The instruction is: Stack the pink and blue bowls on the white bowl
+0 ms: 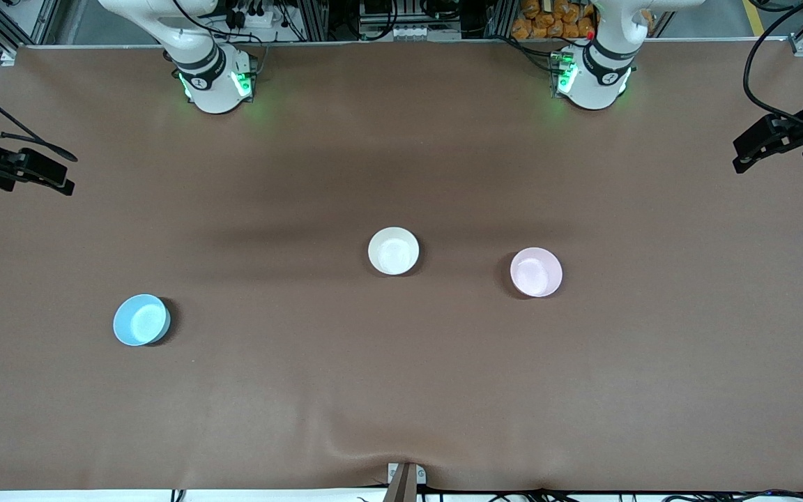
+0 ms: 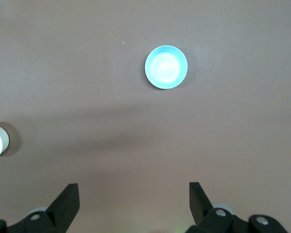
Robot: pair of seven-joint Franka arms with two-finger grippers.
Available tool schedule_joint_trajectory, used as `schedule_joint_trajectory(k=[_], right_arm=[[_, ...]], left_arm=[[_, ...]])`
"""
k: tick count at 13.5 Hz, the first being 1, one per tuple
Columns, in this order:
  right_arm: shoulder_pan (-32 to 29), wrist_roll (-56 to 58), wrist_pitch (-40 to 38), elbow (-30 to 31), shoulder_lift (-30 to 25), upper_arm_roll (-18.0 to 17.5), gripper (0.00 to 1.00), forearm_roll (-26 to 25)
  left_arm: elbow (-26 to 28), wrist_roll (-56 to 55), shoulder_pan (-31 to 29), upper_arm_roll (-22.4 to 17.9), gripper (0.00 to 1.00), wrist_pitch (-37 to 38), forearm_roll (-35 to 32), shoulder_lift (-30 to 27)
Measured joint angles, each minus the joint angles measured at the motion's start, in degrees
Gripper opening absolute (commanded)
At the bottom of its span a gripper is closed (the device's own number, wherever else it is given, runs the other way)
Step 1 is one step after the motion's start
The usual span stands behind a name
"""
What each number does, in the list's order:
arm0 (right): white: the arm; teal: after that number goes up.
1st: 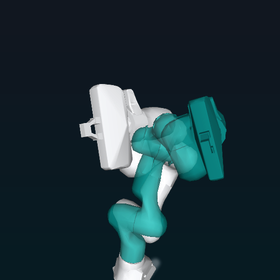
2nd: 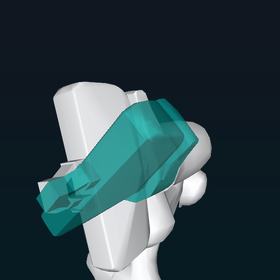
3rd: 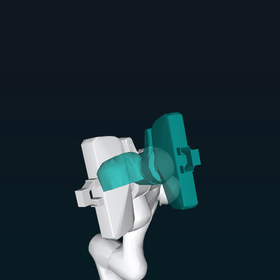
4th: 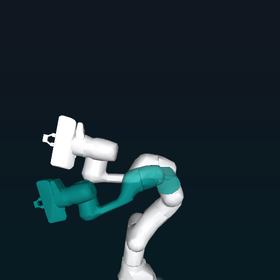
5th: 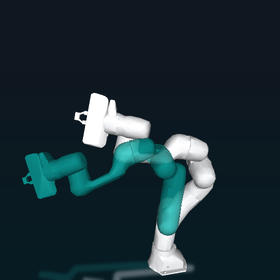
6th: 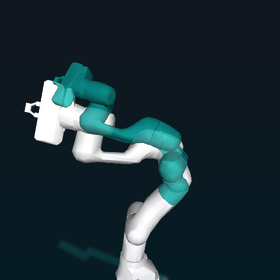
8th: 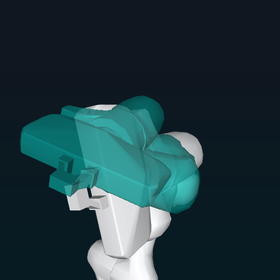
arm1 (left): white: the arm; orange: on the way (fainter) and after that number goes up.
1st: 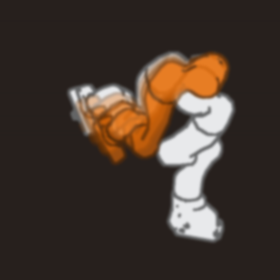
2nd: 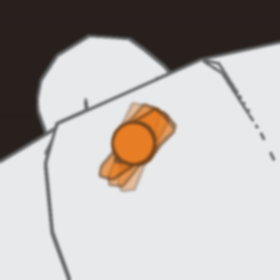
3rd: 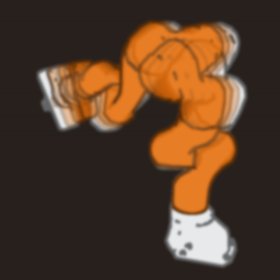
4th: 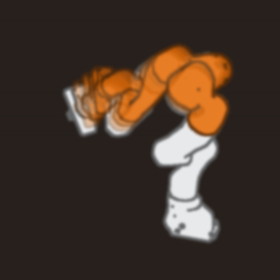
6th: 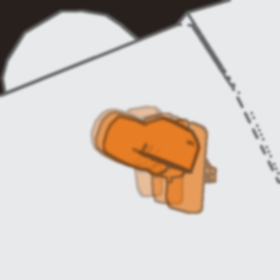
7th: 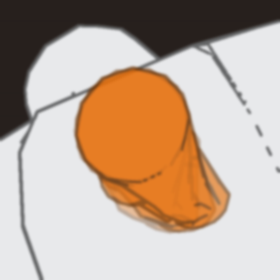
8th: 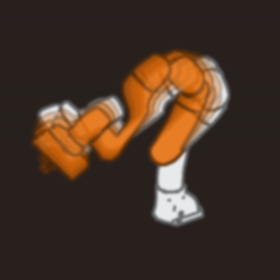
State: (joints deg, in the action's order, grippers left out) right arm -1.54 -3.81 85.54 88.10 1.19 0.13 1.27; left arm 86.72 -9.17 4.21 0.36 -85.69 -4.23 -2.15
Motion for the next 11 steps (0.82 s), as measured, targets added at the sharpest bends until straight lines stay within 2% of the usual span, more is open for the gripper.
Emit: schedule_joint_trajectory(k=[11], right_arm=[[0.00, 0.00, 0.02, 0.00, 0.00, 0.01, 1.00, -0.09]], left_arm=[[0.85, 0.00, 0.00, 0.00, 1.00, 0.16, 0.00, 0.01]])
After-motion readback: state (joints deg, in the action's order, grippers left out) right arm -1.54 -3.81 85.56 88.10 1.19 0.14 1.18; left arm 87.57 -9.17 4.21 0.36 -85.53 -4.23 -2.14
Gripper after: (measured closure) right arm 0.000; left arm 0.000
